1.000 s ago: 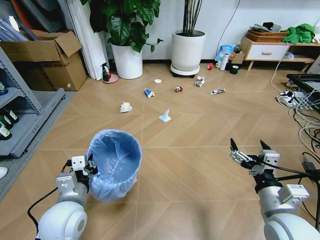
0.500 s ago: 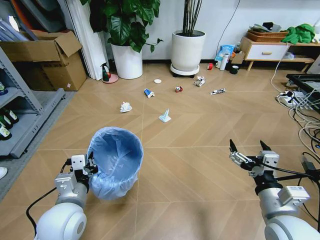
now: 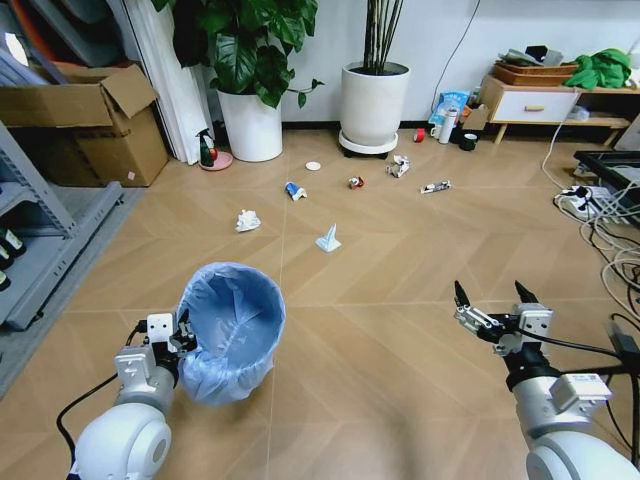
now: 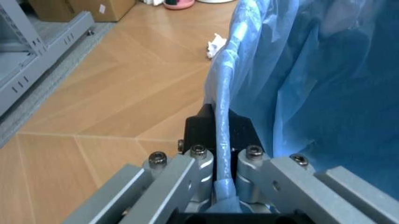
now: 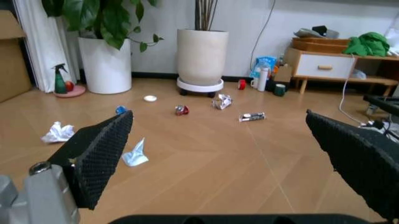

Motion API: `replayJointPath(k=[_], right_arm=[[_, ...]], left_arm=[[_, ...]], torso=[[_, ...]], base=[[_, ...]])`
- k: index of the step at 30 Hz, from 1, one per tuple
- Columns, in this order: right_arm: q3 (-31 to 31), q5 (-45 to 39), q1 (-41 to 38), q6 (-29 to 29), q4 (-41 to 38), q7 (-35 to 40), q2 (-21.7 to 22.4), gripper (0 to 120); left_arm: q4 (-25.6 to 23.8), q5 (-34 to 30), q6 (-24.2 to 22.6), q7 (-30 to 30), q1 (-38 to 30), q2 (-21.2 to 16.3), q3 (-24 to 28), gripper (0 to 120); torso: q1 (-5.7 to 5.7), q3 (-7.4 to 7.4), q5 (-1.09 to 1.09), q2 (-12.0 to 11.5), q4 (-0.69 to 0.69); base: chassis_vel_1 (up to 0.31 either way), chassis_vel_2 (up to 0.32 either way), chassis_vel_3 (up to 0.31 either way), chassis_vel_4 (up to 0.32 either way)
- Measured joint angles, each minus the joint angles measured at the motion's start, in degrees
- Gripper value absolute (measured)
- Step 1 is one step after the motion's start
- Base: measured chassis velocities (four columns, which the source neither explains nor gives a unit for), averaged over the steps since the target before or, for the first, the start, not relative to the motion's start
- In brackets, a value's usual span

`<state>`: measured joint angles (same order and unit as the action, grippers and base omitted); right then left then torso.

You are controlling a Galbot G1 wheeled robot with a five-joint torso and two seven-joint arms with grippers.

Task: Pick up the trash bin and place the garbage on the floor into it.

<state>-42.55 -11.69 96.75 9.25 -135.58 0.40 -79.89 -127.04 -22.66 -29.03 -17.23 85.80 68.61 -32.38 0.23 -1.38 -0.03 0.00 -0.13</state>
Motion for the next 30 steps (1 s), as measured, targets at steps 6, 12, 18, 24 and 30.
replayJointPath(k=[6, 12, 18, 24, 30], right_arm=[[0.0, 0.7, 0.1, -0.2, 0.2, 0.0, 0.0, 100], [0.1, 0.8, 0.1, -0.3, 0.2, 0.0, 0.0, 100], [0.1, 0.9, 0.2, -0.3, 0.2, 0.0, -0.1, 100], [0.2, 1.0, 0.2, -0.4, 0.2, -0.2, -0.2, 100], [0.3, 1.9, 0.2, -0.5, 0.2, -0.6, -0.5, 100]], left_arm=[[-0.5, 0.2, 0.1, 0.0, 0.5, 0.4, 0.2, 0], [-0.8, 0.4, 0.2, -0.1, 0.6, 0.3, 0.2, 0], [-0.9, 0.7, 0.3, -0.1, 0.6, 0.4, 0.4, 0], [-0.9, 0.9, 0.4, 0.0, 0.7, 0.4, 0.5, 0], [-1.0, 0.9, 0.4, 0.0, 0.7, 0.2, 0.5, 0]], torso=[[0.0, 0.0, -0.01, 0.0, 0.0], [0.0, 0.0, 0.01, 0.0, 0.0], [0.0, 0.01, 0.01, 0.0, 0.0], [0.0, 0.0, -0.05, 0.0, 0.0], [-0.01, 0.01, 0.01, 0.0, 0.01]], base=[[-0.116, 0.179, 0.112, -0.179], [-0.063, 0.214, 0.061, -0.207], [-0.063, 0.253, 0.065, -0.248], [-0.066, 0.23, 0.082, -0.225], [-0.085, 0.234, 0.086, -0.224]])
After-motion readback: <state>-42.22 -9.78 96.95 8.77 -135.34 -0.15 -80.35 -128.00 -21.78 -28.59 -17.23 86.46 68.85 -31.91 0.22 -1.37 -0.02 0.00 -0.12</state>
